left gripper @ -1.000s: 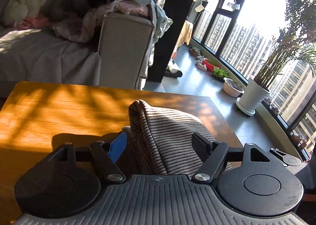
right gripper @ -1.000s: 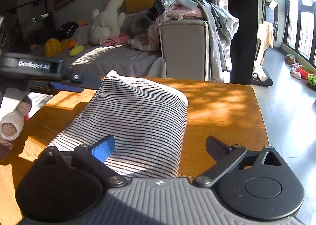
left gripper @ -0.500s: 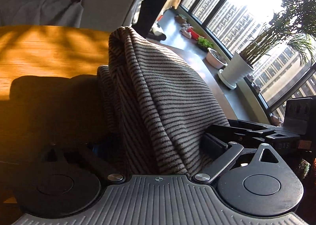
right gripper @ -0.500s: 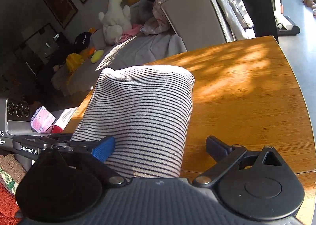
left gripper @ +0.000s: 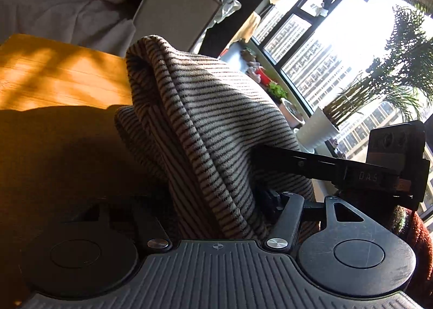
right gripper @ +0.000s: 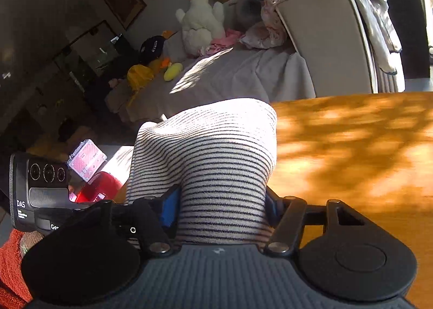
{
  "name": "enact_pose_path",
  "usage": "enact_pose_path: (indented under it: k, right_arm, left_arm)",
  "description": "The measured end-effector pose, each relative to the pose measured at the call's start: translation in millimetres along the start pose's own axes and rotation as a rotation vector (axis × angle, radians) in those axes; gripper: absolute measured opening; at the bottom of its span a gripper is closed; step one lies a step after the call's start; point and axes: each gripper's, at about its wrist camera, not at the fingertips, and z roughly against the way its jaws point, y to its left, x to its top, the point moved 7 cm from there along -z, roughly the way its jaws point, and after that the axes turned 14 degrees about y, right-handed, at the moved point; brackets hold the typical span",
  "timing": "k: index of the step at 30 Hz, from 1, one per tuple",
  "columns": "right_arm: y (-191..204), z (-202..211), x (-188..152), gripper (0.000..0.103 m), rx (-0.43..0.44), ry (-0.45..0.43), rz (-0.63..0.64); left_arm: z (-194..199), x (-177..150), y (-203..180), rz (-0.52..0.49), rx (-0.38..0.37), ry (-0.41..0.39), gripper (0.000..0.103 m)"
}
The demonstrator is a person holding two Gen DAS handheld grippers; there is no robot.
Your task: Fold clothes
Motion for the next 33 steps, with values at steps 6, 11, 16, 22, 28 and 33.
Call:
enact_pose_path:
  k: [6,11,16,22,28,33]
  right_arm:
    - [21.1,-54.8,48.7,0.062,0.075,0.008,0.010]
    - [13.9,-98.8,63.7,0.063,0.026,0.023,-0.017]
    - [16.2,-110.7,72.6,0.069,-0.006,0.014,0.035]
    - [38.3,-104.1,69.6,0.085,-0.151,-0.021,0.197]
    - [73.5,-84.9,55.1,0.072,-0.317,-0.091,0.373]
    - [113.4,-71.6,33.0,0.042,-0.301,-0.115,0.471]
  left_arm:
    - [28.1,23.5,48.8,0.059,0.066,-0.059,0.065]
    - [23.5,34.3,86.6,0.120,0.052,-0.057,0.066]
    - [31.2,40.6,91.6,0.103,0.060,-0.062,0.066]
    - [75.9,51.0,80.1,0.047,0.099,-0.182,0.063]
    - [79.0,93.5,69.5,0.037,0.052,-0.232,0.063]
    - [41.9,113.8,98.6,0.137,0.034,-0.145,0.060]
